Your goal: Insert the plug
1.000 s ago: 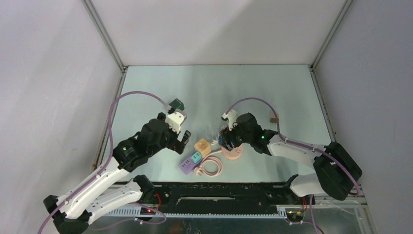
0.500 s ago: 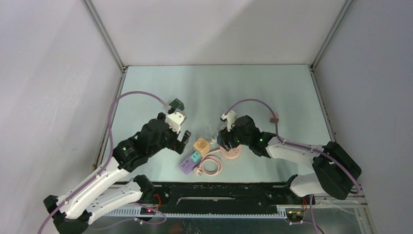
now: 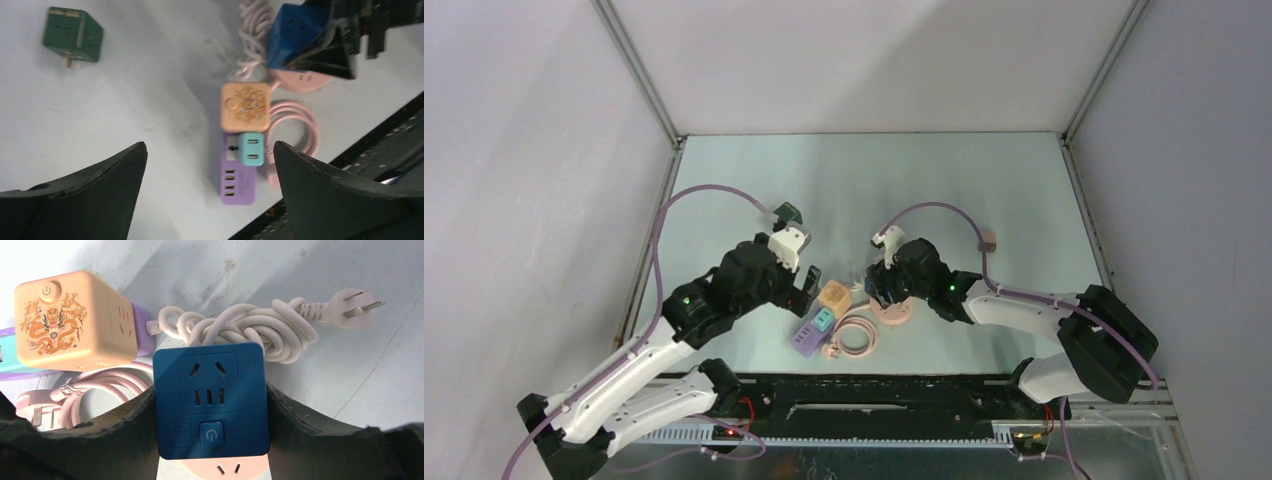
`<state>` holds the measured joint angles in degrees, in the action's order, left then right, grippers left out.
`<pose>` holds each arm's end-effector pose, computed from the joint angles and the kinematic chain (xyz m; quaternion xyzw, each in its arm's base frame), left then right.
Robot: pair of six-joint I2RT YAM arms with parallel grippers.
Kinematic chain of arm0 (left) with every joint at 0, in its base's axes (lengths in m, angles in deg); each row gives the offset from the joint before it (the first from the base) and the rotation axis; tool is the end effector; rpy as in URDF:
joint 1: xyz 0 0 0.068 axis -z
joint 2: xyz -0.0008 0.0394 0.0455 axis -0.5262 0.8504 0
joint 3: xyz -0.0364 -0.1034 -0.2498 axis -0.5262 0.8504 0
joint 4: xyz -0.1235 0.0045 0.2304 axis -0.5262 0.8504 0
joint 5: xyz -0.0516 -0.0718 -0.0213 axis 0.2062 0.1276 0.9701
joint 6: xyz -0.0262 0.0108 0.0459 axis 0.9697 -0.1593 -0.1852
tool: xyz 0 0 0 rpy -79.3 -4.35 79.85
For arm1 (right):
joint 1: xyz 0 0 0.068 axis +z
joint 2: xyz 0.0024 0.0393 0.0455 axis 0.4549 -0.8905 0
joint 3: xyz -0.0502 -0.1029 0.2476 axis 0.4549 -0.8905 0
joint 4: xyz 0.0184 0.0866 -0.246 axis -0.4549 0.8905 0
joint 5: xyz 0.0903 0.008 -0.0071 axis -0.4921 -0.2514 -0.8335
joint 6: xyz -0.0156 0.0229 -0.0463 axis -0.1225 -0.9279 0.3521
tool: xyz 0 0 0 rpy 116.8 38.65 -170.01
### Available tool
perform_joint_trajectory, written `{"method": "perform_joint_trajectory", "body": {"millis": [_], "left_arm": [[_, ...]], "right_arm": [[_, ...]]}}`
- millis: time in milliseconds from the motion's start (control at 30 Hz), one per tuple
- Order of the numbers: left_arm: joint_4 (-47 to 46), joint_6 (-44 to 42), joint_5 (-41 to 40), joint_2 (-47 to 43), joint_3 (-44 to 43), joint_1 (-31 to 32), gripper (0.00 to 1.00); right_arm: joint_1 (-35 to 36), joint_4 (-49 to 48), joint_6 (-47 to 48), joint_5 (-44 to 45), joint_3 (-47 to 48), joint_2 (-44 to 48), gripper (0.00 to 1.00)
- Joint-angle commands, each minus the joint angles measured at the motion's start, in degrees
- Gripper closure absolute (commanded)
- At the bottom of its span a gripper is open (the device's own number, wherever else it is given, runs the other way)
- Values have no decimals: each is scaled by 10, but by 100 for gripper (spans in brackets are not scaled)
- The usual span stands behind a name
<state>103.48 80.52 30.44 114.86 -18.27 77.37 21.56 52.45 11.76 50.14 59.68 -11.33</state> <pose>0.1165 -0.1103 0.3103 0.2745 0.8372 -0.1280 0.4553 0.1894 0.2151 0.1855 -0.3028 0.8448 0.2155 0.3850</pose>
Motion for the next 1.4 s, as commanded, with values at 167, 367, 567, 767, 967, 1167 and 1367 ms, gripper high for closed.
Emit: {"method": "perform_joint_trajectory", "body": {"millis": [167, 367, 567, 767, 967, 1167, 1367], "left_arm": [[-169, 145, 84, 62, 44, 1, 6], [-235, 150, 137, 147, 23, -34, 21], [-304, 160, 228, 213, 38, -123, 30], [-332, 150, 289, 298, 10, -131, 34], [-342, 130, 301, 326, 12, -132, 35], [-375, 132, 374, 307, 29, -131, 31], [-397, 136, 418, 335, 23, -131, 33]], "right_arm": [[39, 133, -78, 62, -17, -63, 100], [69, 142, -108, 108, -17, -89, 100], [99, 142, -126, 155, -18, -100, 100], [104, 128, -133, 152, -21, -126, 100], [111, 138, -152, 148, -22, -138, 100], [113, 170, -145, 149, -15, -64, 100], [97, 213, -135, 111, 27, -58, 100]]}}
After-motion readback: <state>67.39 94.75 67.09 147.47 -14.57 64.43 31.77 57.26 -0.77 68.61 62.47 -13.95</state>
